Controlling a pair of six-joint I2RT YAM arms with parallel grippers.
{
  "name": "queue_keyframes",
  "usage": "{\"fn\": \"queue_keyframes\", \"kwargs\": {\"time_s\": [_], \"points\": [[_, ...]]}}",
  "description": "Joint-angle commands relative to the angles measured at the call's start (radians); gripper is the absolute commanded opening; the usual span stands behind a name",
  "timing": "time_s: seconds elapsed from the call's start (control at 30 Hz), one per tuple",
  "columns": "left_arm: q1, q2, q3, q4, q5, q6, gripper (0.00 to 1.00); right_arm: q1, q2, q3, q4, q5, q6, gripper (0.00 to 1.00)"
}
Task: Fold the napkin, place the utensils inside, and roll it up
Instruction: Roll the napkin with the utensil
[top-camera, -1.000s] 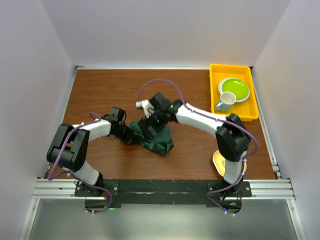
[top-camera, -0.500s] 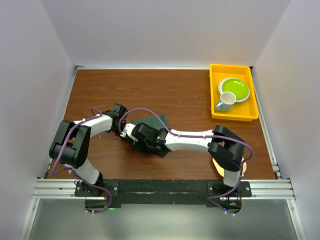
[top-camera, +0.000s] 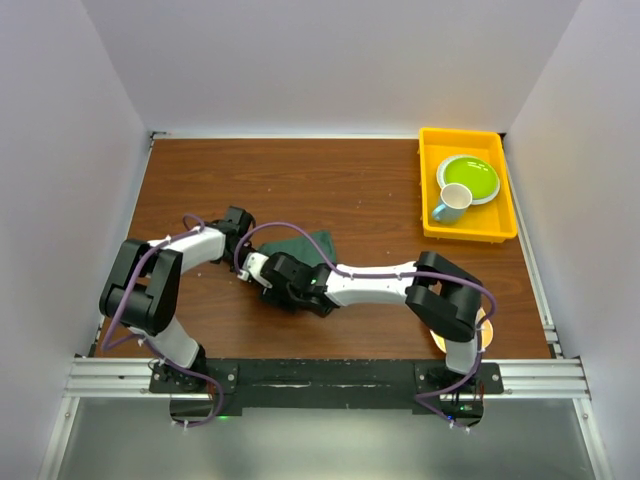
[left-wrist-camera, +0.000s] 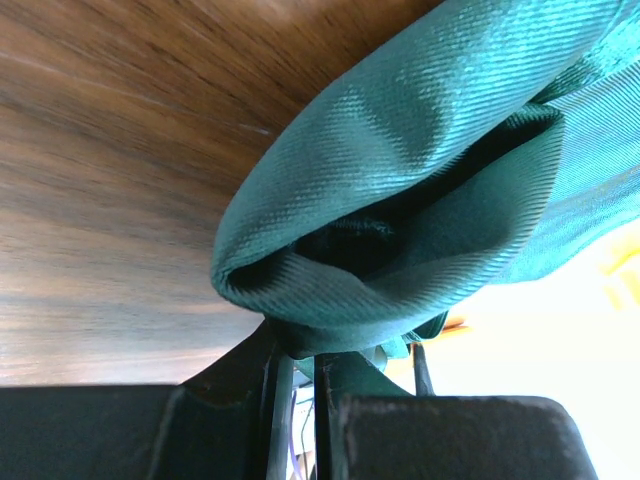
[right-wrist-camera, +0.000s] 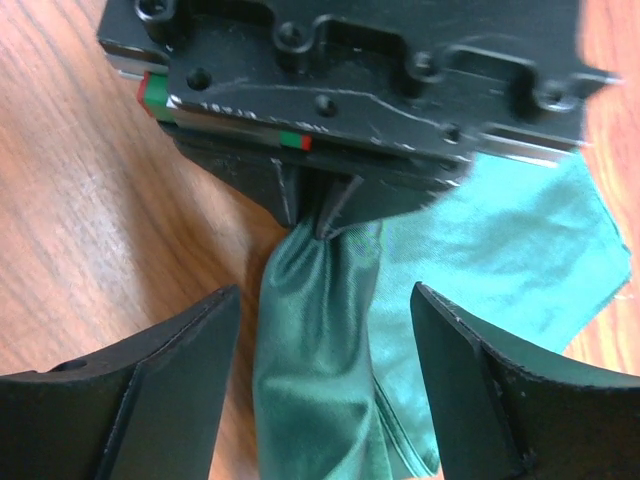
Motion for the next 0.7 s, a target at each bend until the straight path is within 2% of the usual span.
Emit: {"fn": "queue_keyframes", "kwargs": {"time_s": [0.0, 0.03, 0.2, 0.27, 0.3, 0.37, 0.43, 0.47, 0.53, 0.57, 0.6, 0.63, 0.67], "points": [[-0.003, 0.005, 0.034, -0.038, 0.017, 0.015, 0.0, 0.007, 0.048, 0.007, 0.04, 0.011, 0.028, 0.69], [-0.003, 0.003, 0.034, -0.041, 0.02, 0.014, 0.0, 0.008, 0.054, 0.011, 0.035, 0.014, 0.029, 0.64], [-0.002, -0.005, 0.033, -0.042, 0.039, 0.003, 0.0, 0.007, 0.077, 0.001, 0.051, 0.049, 0.032, 0.59], [-0.002, -0.012, 0.031, -0.044, 0.04, 0.001, 0.0, 0.008, 0.087, 0.003, 0.046, 0.062, 0.037, 0.52], [-0.002, -0.015, 0.03, -0.042, 0.042, 0.001, 0.0, 0.005, 0.096, 0.004, 0.043, 0.065, 0.038, 0.47], [-0.002, -0.023, 0.019, -0.033, 0.056, 0.0, 0.0, 0.005, 0.102, 0.004, 0.04, 0.071, 0.048, 0.29], [0.001, -0.031, 0.013, -0.016, 0.068, 0.008, 0.0, 0.004, 0.114, -0.002, 0.038, 0.057, 0.057, 0.19], [0.004, -0.031, 0.01, -0.012, 0.069, 0.032, 0.0, 0.002, 0.119, -0.002, 0.037, 0.048, 0.061, 0.08], [0.02, -0.028, 0.02, -0.009, 0.062, 0.075, 0.0, -0.004, 0.123, -0.002, 0.026, 0.019, 0.078, 0.01], [0.036, -0.028, 0.025, -0.007, 0.056, 0.13, 0.02, -0.005, 0.119, -0.002, 0.023, -0.015, 0.09, 0.0], [0.047, -0.037, 0.029, -0.012, 0.048, 0.158, 0.09, -0.01, 0.116, -0.003, 0.021, -0.029, 0.097, 0.0], [0.056, -0.044, 0.04, -0.01, 0.027, 0.213, 0.2, -0.015, 0.108, -0.002, 0.014, -0.049, 0.106, 0.0], [0.078, -0.055, 0.046, -0.009, 0.014, 0.239, 0.27, -0.019, 0.104, 0.0, 0.008, -0.091, 0.121, 0.0]]}}
